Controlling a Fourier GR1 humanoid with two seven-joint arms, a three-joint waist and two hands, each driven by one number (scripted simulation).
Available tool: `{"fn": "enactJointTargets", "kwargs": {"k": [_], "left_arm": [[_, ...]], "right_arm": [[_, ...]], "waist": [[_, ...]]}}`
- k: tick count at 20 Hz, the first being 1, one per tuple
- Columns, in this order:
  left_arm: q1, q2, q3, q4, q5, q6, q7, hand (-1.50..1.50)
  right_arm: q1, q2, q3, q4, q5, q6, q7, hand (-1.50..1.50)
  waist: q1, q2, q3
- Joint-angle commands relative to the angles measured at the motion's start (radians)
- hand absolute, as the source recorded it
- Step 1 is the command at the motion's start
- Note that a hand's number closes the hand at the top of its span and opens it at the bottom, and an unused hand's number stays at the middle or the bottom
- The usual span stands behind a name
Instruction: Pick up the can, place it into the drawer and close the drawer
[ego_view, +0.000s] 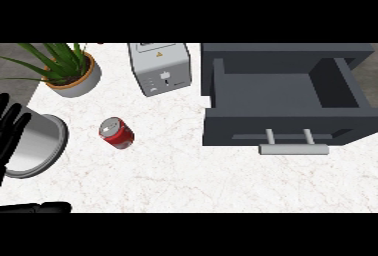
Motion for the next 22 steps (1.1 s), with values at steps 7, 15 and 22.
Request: {"fn": "enactJointTargets", "kwargs": {"k": [7, 15, 22], "left_arm": [[-0.063, -0.049, 0.08, 0.144, 0.152, 0.011, -0.006, -1.5], [-0.125, -0.064, 0.077, 0.229, 0.178, 0.041, 0.018, -1.5], [-0.249, -0.077, 0.039, 0.382, 0.098, 0.105, -0.023, -1.5]], "right_arm": [[0.033, -0.021, -0.081, -0.008, -0.077, 0.085, 0.01, -1.5], [0.087, -0.009, -0.198, 0.067, -0.132, 0.2, -0.1, -1.5], [0.052, -0.028, -0.242, -0.012, -0.198, 0.194, 0.038, -1.5]], "waist": [[-0.003, 0.001, -0.001], [-0.004, 0.001, 0.0], [-0.004, 0.002, 0.0]]}}
